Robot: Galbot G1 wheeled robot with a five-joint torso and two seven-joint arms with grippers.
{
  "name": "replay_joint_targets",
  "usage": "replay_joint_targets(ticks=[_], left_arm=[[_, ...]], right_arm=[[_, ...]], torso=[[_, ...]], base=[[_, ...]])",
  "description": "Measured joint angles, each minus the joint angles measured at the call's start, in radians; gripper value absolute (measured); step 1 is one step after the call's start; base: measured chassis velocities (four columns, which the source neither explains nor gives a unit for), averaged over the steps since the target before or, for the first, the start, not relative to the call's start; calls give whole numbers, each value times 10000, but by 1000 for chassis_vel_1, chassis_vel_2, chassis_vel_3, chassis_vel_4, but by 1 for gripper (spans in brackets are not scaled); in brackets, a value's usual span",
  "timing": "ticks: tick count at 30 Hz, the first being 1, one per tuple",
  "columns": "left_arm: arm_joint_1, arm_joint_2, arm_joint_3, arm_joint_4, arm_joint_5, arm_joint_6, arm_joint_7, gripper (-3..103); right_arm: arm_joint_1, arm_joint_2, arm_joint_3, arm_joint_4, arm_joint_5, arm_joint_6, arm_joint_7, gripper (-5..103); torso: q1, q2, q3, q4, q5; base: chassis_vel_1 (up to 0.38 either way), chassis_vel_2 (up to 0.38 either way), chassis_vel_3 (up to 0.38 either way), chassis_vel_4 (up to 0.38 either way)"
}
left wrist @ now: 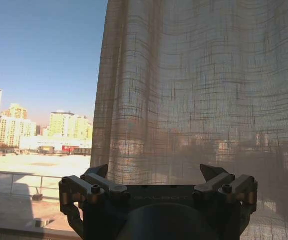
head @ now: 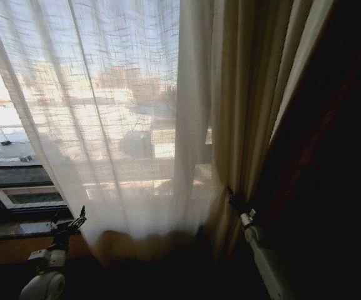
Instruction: Open the curtains by pulling them apart, changing their state from closed to fully open.
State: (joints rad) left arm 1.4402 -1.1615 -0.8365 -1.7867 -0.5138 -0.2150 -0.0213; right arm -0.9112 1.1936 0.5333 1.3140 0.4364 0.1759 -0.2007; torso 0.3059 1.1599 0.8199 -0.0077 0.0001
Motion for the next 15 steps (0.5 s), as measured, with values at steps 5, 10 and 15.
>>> replay_joint_targets(ticks=[5,10,15], left_arm=[[-1,-1,2,-1,-1,0,5,100],[0,0,0,-1,0,0,2,100],[0,1,-5,1,0,0,-4,100]], right_arm=[[-35,-58,4,-3,-665,62,29,0],[-80,-93,2,0,-976,-88,380,0],[-97,-93,62,-36,-1146,-455,1455,0]], torso=[[2,-2,2,-6,4],[-3,0,-1,2,-1],[-3,1,-2,5,-3]], base=[[-162,-162,169,113],[-2,-14,21,5],[48,30,-39,-37]])
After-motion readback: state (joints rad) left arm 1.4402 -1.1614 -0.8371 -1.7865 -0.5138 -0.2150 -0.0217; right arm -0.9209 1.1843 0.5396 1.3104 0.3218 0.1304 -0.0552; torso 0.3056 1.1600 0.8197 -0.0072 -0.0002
